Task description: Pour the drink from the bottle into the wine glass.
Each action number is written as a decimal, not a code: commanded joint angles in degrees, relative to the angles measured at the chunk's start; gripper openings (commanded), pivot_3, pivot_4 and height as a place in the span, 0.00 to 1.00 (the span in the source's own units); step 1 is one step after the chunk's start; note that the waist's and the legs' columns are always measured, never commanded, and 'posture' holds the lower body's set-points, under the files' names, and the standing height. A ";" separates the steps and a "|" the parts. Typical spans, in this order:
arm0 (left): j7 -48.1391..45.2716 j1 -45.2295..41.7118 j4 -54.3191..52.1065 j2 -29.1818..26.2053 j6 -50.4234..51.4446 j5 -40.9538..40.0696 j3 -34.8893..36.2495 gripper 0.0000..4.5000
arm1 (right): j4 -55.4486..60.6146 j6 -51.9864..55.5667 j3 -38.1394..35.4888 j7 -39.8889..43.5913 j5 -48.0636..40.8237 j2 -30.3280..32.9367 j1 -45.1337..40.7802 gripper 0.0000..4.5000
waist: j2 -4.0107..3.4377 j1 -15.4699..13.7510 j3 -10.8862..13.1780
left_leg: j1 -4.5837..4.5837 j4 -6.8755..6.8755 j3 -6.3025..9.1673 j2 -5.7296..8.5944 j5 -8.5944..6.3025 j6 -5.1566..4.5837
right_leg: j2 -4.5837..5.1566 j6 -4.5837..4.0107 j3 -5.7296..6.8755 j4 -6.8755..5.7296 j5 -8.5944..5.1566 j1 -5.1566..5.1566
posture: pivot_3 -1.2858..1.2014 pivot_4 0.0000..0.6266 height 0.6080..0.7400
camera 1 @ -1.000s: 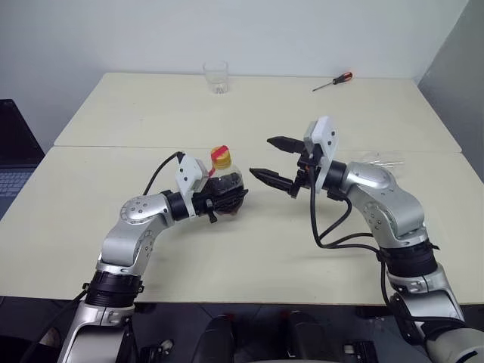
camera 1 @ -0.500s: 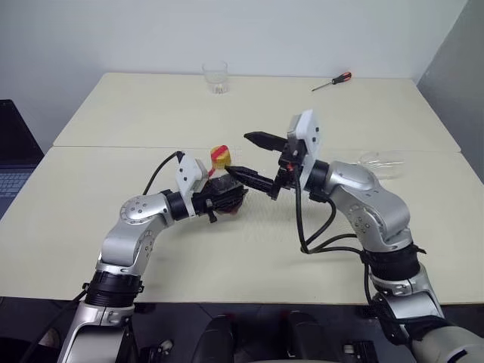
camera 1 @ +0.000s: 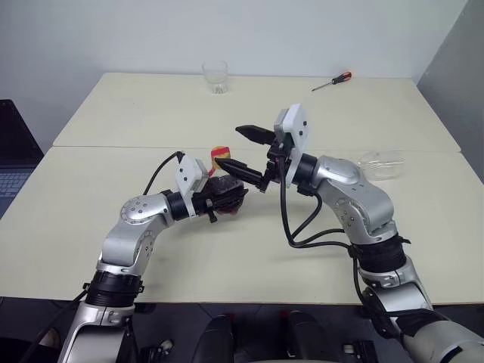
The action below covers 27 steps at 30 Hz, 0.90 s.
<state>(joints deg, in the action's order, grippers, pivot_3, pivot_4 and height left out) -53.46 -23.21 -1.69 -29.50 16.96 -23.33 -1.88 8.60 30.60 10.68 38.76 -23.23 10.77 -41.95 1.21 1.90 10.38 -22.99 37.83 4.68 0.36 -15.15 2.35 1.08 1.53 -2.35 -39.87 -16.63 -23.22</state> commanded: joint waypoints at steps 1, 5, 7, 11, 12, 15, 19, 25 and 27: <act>-0.18 -1.07 -1.84 0.01 -1.34 -0.28 1.07 0.39 | 0.26 -1.90 -0.20 0.53 0.46 -0.34 -1.91 1.00 | 0.00 0.00 0.00 | 0.00 0.00 0.00 0.00 0.00 0.00 | 0.00 0.00 0.00 0.00 0.00 0.00 | 0.52 0.24 1.00; 0.06 -1.30 -1.86 0.04 -1.26 -0.25 1.10 0.39 | -1.13 -2.79 -0.65 0.96 1.23 0.46 -2.31 1.00 | 0.00 0.00 0.00 | 0.00 0.00 0.01 0.00 0.00 0.00 | 0.00 0.00 0.00 0.00 0.00 0.00 | 0.52 0.24 1.00; 0.13 -1.43 -1.80 0.05 -1.24 -0.25 1.06 0.39 | -1.68 -3.19 -0.86 1.19 1.59 0.77 -2.39 1.00 | 0.00 0.00 0.00 | 0.00 0.00 0.00 0.00 0.00 0.00 | 0.00 0.00 0.00 0.00 0.00 0.00 | 0.52 0.24 1.00; 0.16 -1.52 -1.76 0.01 -1.26 -0.24 1.08 0.39 | -2.23 -3.70 -1.55 1.81 2.24 1.86 -2.16 1.00 | 0.00 0.00 0.00 | 0.00 0.00 0.00 0.00 0.00 0.00 | 0.00 0.00 0.00 0.00 0.00 0.00 | 0.52 0.24 1.00; 0.16 -1.54 -1.76 0.02 -1.27 -0.23 1.08 0.39 | -2.21 -3.73 -1.73 2.01 2.30 2.23 -2.01 1.00 | 0.00 0.00 0.00 | 0.00 0.00 0.00 0.00 0.00 0.00 | 0.00 0.00 0.01 0.00 0.00 0.00 | 0.52 0.24 1.00; 0.19 -1.70 -1.66 0.17 -1.29 -0.07 1.03 0.39 | -2.10 -3.82 -2.21 2.48 2.16 3.38 -1.47 1.00 | 0.00 -0.01 0.00 | 0.00 0.00 0.00 0.00 0.00 0.00 | 0.00 0.00 0.00 0.00 0.00 0.00 | 0.52 0.24 1.00; 0.04 -1.58 -1.89 0.17 -1.26 -0.01 1.17 0.39 | -1.49 -3.60 -2.61 2.84 1.91 4.70 -0.60 1.00 | 0.00 -0.02 0.00 | 0.00 0.00 0.00 0.00 0.00 0.00 | 0.00 0.00 0.00 0.00 0.00 0.00 | 0.52 0.24 1.00; -0.15 -1.97 -1.46 0.29 -1.42 0.20 1.11 0.39 | -1.40 -3.54 -2.80 2.47 1.78 5.03 -0.63 1.00 | 0.00 -0.01 0.00 | 0.00 0.00 0.00 0.00 0.00 0.00 | 0.00 0.00 0.00 -0.01 0.00 0.00 | 0.52 0.24 1.00; -0.17 -2.17 -1.28 0.41 -1.51 0.29 1.04 0.39 | -1.50 -3.59 -2.80 2.29 1.78 4.97 -0.79 1.00 | 0.00 -0.01 0.00 | 0.00 0.00 0.00 -0.01 0.00 0.00 | 0.00 0.00 0.00 0.00 0.00 0.00 | 0.52 0.24 1.00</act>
<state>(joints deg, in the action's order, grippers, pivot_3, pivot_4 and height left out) -53.33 -23.83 -1.42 -29.20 17.00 -22.53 -1.87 5.94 27.71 9.07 41.16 -21.41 15.76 -41.76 1.21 1.88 10.38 -22.99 37.82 4.67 0.36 -15.15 2.35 1.08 1.53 -2.35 -39.87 -16.63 -23.22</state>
